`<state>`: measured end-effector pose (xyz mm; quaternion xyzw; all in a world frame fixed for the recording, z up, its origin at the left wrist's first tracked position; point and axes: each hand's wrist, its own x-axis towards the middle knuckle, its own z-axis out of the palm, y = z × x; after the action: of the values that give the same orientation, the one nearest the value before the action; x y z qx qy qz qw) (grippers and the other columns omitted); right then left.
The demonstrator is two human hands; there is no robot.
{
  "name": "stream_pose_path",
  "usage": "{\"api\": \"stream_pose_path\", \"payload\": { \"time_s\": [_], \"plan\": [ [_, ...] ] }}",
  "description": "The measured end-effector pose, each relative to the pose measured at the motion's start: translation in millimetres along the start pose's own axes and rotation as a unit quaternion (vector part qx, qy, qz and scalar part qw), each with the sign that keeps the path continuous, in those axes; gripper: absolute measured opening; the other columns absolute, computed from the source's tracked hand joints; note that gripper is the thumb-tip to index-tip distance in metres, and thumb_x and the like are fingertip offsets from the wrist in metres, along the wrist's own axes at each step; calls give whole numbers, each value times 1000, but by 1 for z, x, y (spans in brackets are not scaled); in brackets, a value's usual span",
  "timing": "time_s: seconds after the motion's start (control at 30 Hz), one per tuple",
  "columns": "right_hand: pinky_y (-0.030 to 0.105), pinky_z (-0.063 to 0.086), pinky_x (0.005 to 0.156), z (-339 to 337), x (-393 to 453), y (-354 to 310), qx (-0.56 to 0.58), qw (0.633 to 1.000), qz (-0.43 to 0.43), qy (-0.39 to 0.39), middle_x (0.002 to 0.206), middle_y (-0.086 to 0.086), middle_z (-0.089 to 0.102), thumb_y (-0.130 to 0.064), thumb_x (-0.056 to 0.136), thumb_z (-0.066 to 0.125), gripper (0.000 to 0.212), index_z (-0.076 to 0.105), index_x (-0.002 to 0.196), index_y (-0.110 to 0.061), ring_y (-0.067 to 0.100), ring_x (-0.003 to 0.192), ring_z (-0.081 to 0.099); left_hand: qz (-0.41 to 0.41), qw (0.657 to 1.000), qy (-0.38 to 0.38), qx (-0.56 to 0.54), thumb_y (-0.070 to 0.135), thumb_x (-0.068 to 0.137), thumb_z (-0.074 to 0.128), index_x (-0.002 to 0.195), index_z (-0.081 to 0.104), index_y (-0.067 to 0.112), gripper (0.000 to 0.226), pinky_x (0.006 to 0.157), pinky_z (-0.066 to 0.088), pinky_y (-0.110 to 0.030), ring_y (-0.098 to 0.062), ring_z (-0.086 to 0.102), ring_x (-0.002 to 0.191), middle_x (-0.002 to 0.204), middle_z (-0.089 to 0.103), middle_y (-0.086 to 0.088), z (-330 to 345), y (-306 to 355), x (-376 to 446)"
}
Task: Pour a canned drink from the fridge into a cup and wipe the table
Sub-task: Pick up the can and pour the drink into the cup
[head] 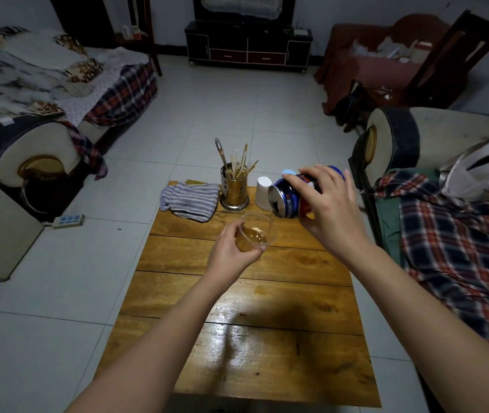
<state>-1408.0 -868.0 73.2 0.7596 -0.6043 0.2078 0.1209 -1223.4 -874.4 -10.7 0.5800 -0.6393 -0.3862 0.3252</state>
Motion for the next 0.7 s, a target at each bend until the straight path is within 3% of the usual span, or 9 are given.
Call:
{"api": "stream_pose_path", "payload": {
  "time_s": [0.37, 0.47, 0.57, 0.7],
  "plan": [
    [52, 31, 105, 25, -26, 10, 181, 971, 148, -49, 132, 5, 44, -15, 69, 77, 82, 36, 138, -31, 24, 124, 33, -31, 999, 14, -41, 26, 71, 78, 130, 44, 20, 68, 91, 37, -25, -11, 45, 115, 128, 50, 1, -4, -11, -1],
    [37, 31, 105, 33, -34, 10, 245, 948, 196, -62, 133, 4, 42, -14, 69, 77, 82, 36, 138, -30, 23, 125, 33, -37, 998, 7, -55, 26, 69, 79, 131, 43, 18, 72, 94, 38, -27, -12, 45, 115, 127, 50, 2, -4, -15, -3],
    [35, 34, 104, 42, -43, 10, 307, 919, 237, -67, 136, 4, 40, -13, 69, 77, 82, 36, 137, -29, 21, 127, 35, -56, 997, 0, -55, 28, 69, 79, 133, 42, 16, 75, 91, 37, -25, -10, 44, 112, 121, 48, 7, -1, -20, -4],
    [21, 35, 96, 55, -57, 8, 388, 873, 293, -52, 134, 1, 41, -11, 69, 78, 78, 39, 133, -31, 11, 120, 39, -70, 996, 1, -56, 23, 72, 78, 130, 43, 15, 68, 81, 36, -12, -6, 46, 105, 113, 49, 9, 3, -28, -6]
  ]
}}
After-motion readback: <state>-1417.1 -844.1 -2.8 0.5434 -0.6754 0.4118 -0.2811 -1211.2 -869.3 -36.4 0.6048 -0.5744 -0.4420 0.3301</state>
